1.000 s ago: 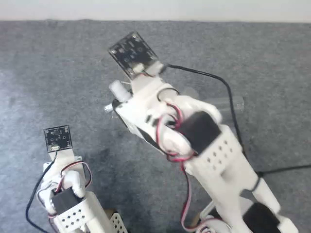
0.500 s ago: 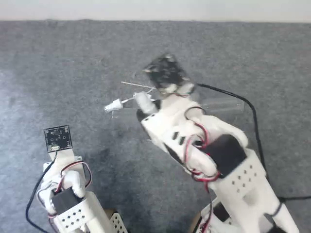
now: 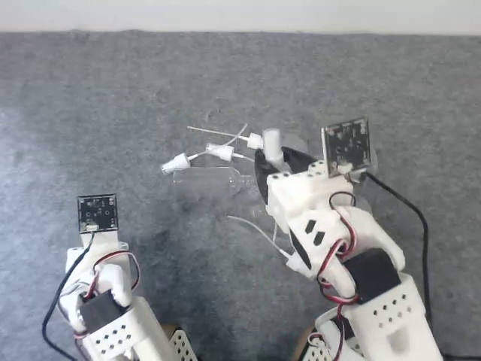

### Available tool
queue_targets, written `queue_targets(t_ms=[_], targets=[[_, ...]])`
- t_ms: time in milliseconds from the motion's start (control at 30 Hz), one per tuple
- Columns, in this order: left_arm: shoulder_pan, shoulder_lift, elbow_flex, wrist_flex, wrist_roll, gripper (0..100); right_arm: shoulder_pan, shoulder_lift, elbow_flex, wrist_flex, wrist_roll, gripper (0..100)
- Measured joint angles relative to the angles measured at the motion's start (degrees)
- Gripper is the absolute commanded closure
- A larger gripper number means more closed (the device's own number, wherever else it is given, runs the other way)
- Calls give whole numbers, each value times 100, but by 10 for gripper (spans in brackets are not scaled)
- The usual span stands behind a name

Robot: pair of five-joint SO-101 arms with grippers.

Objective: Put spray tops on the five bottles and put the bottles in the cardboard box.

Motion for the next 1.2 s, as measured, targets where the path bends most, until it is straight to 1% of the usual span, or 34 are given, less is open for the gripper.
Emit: queue_targets(t_ms=[100, 200, 433, 533, 700, 800, 1033, 1133, 1200], targets=[[0, 0, -229, 0, -44, 985, 26, -211, 352, -193, -132, 991], [0, 0, -563, 0, -44, 985, 202, -413, 712, -510, -369, 991], [0, 0, -1626, -167, -264, 983, 1160, -712, 1635, -1556, -492, 991], [18, 0, -2101, -167, -264, 945, 1336, -747, 1820, -1881, -492, 991], [510, -9, -2593, -141, -264, 931, 1336, -747, 1890, -2013, -492, 991], [897, -18, -2734, 53, -352, 931, 1398, -747, 1890, -2031, -501, 991], [1512, -18, -3191, 484, -404, 931, 1380, -747, 1890, -2031, -501, 991], [1741, 343, -3578, 598, -404, 931, 1380, -747, 1890, -2031, -501, 991], [1943, 870, -3903, 721, -545, 931, 1380, -747, 1890, -2031, -501, 991]])
